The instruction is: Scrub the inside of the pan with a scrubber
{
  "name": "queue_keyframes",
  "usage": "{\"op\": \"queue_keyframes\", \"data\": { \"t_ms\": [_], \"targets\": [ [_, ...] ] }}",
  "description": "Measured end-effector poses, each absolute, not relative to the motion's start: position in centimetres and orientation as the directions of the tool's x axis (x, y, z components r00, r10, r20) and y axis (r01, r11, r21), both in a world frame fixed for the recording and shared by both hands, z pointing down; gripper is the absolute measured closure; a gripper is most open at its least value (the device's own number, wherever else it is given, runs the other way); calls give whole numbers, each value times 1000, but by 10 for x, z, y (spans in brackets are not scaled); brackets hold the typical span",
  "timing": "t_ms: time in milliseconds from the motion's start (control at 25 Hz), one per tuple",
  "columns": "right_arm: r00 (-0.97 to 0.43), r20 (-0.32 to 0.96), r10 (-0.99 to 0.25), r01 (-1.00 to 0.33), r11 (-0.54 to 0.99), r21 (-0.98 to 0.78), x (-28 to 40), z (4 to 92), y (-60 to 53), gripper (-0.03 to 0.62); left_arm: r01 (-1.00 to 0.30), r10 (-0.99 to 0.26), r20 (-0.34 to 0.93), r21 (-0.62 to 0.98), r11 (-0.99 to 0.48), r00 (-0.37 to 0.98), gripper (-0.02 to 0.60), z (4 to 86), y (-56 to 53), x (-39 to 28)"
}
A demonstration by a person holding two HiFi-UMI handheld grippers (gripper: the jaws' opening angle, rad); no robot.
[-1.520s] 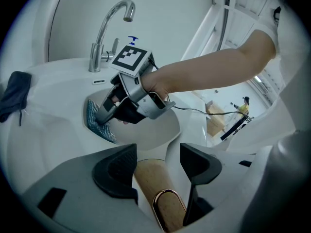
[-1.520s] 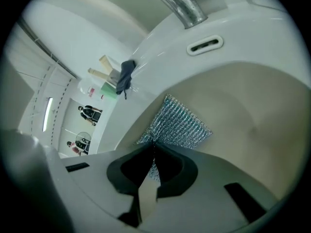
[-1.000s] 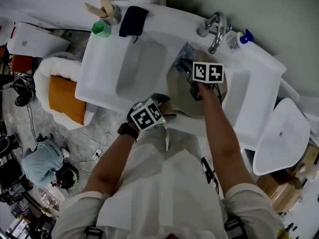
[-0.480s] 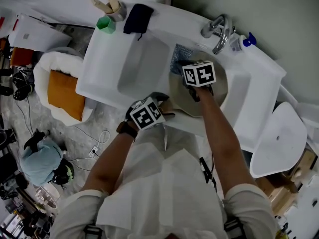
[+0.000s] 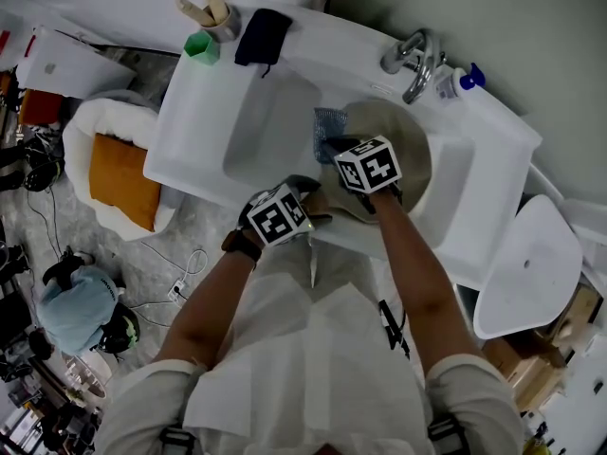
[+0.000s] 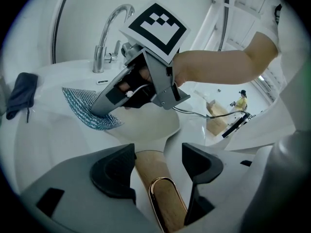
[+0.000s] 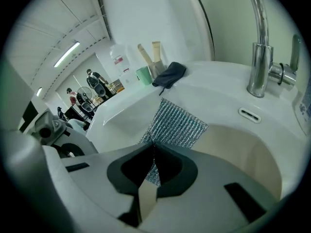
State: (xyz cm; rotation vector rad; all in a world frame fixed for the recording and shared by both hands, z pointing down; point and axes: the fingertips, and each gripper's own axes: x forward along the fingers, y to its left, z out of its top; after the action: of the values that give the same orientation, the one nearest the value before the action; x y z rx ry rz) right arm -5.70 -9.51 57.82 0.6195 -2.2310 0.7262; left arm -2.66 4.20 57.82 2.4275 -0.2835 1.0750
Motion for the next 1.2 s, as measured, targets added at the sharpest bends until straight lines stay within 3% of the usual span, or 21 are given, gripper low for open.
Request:
{"op": "queue_keyframes", "data": {
  "t_ms": [400, 920, 1200],
  "targets": [
    [-563, 764, -315, -723, 635, -272, -29, 590, -165, 579, -365, 11, 746, 338, -867, 666, 270, 579, 42, -26],
    [-637, 749, -181, -561, 775, -290, -63, 576, -93, 579, -355, 13, 741, 337, -872, 671, 272, 577, 41, -26],
    [-645, 750, -146, -559, 759, -333, -54, 576, -54, 579, -350, 15, 750, 327, -878, 661, 270, 574, 43, -26]
  ]
}}
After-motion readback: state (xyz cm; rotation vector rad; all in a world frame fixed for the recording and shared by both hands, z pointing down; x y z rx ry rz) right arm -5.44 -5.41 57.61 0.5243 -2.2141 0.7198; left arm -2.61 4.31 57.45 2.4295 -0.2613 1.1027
